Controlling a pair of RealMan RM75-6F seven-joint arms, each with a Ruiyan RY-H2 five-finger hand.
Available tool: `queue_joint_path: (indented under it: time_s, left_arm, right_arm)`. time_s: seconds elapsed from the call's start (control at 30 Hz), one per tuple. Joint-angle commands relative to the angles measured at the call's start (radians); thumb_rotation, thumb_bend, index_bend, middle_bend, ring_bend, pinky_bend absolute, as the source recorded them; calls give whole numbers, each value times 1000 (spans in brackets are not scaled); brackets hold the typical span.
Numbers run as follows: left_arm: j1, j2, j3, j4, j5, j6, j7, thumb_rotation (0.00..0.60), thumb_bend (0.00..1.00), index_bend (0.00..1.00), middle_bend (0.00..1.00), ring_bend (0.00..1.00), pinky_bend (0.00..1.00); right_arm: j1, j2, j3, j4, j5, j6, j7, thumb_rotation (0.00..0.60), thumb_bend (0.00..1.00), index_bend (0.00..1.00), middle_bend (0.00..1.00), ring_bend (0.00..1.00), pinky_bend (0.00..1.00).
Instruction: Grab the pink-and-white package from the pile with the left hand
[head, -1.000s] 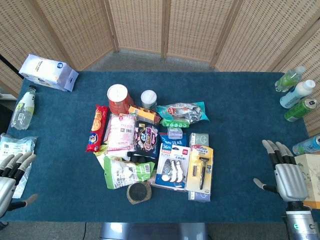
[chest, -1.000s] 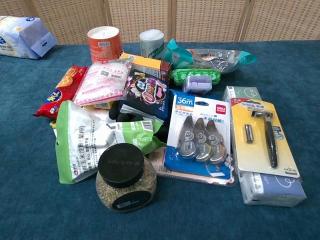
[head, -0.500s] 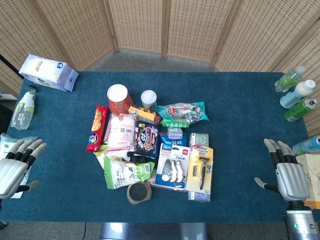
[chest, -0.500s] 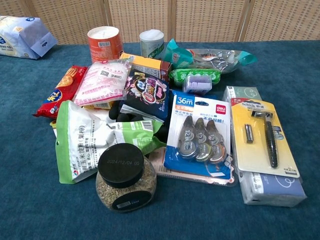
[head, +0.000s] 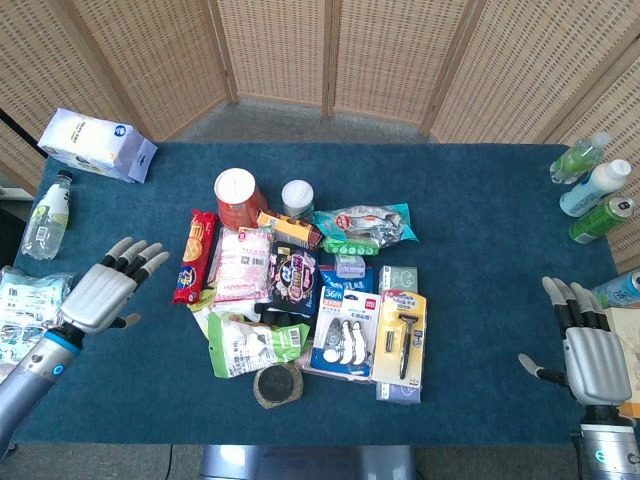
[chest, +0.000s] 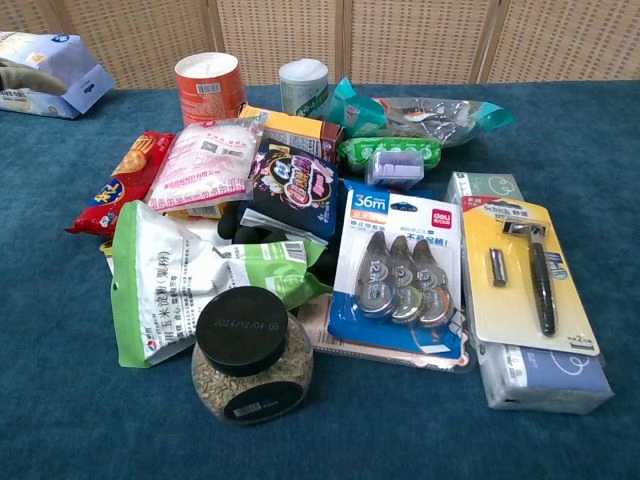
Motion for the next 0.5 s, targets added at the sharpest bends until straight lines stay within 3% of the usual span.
queue_joint_path:
  time_s: [0.03,0.5]
  left_arm:
    - [-62,-54,-28,35,-20,-54,-8,600,172,0,0,0,0]
    - [-281,-220,-80,130,-141,-274,89,600,173,0,0,0,0]
  right_arm:
    - [-6,2,0,1,1,8,1,600,114,0,0,33,116]
    - [-59,34,6,23,-1,77,68,600,117,0,0,34,116]
